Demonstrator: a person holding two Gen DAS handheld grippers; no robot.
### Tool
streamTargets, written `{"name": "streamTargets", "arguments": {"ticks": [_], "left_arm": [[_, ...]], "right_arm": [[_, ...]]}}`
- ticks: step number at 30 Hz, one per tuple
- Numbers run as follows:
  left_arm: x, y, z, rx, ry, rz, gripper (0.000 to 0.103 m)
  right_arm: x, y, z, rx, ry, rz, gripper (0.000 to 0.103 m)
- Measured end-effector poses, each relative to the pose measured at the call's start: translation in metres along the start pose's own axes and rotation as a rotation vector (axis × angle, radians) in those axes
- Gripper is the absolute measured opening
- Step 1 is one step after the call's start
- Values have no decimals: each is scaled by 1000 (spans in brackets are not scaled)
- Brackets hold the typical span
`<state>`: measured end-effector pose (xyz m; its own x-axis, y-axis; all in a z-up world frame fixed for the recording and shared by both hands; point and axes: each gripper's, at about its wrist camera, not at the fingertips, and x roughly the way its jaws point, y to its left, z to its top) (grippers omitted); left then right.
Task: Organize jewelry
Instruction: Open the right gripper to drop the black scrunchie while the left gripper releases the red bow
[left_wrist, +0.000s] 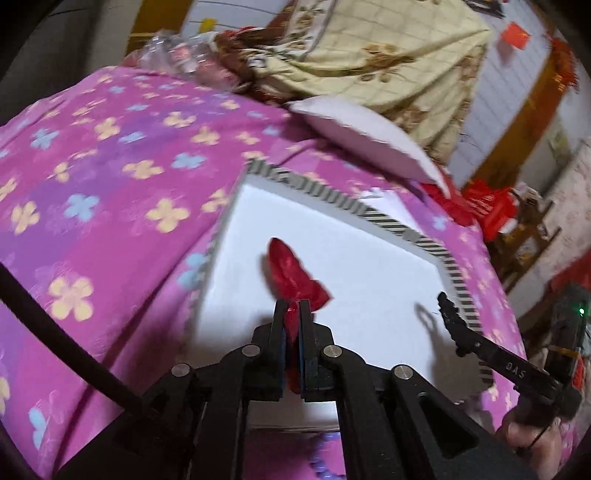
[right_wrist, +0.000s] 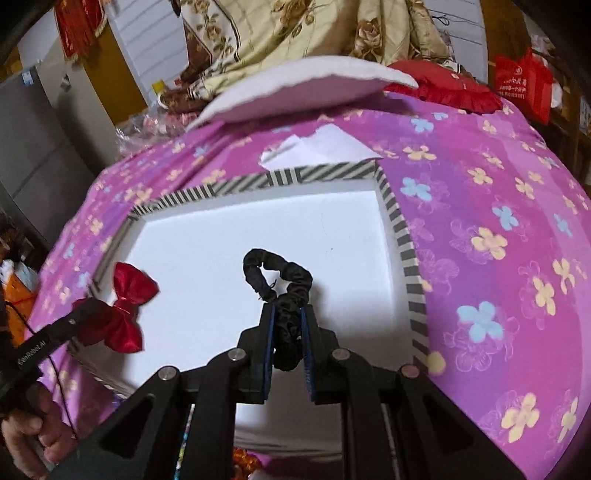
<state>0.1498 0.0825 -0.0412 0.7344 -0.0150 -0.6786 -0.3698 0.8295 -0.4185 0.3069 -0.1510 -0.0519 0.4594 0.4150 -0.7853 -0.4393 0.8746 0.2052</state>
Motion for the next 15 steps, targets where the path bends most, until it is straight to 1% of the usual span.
{"name": "streamTargets", "arguments": {"ticks": [2,4,5,7,9,10,11,13,15], "left_arm": [[1,3,-2,-5,5,16,0],[2,6,-2,-5,6,45,1],[3,7,-3,-8,10,68,12],[2,7,-4,2,11,93,12],[1,4,-5,33,13,127,15],[0,2,-5,46,9,141,19],[-2,0,-5,51,3,145,22],[-6,-1,-4,47,-13,138,24],[-9,0,-2,36,-19,123,26]], "right_arm": [[6,2,-1,-5,15,-8,12],[10,4,-3,-9,29,-6,17],[11,4,-5,-10,36,-7,19],[12,5,-7,-15,44,-9,30],[10,4,-8,-10,34,-5,36],[8,3,-8,-3,31,6,38],[5,2,-8,4,26,15,38],[-3,-1,-6,27,2,29,44],[-13,-4,-4,46,-29,48,45]]}}
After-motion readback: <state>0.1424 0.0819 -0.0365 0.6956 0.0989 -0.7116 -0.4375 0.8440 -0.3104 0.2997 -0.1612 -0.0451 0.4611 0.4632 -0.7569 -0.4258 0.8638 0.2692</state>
